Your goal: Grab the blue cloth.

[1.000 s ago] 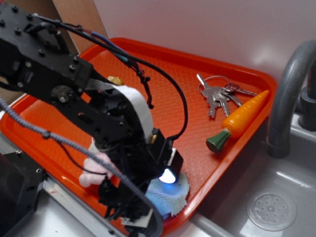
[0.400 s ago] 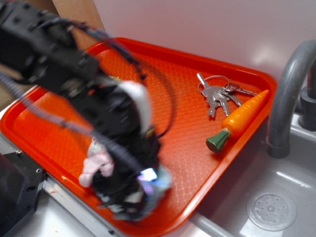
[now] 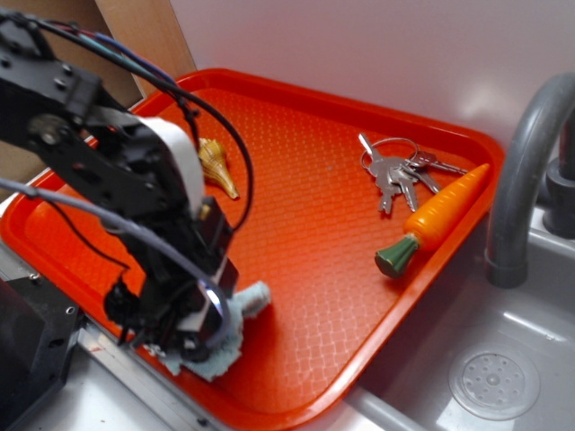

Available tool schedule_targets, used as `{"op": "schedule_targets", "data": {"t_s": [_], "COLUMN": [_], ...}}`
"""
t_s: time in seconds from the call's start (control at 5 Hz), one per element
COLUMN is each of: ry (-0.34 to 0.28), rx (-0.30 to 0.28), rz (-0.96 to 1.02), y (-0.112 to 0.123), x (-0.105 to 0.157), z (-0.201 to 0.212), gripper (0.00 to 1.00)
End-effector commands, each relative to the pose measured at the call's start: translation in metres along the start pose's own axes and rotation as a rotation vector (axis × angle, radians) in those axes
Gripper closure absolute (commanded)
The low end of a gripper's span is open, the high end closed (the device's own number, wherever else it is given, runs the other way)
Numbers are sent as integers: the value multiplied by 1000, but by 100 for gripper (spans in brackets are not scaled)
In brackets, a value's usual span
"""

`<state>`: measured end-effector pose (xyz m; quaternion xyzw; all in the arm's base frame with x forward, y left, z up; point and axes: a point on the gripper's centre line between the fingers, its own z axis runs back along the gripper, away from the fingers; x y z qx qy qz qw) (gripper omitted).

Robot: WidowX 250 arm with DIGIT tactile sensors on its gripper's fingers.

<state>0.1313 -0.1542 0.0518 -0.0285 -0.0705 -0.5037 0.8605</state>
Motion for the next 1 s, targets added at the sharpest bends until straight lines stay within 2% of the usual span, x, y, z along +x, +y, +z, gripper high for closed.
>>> {"op": "schedule_targets", "data": {"t_s": [0.0,0.2,0.4,0.6,0.8], "ry": [31,163,162,150,122], "rx": [103,224,216,221,203], "rz": [308,536,790,980,976], "y": [34,80,112,124,124], "x": [4,-18,-48,-59,-60], "z": [65,97,124,145,151], "gripper": [100,100,100,100,100]}}
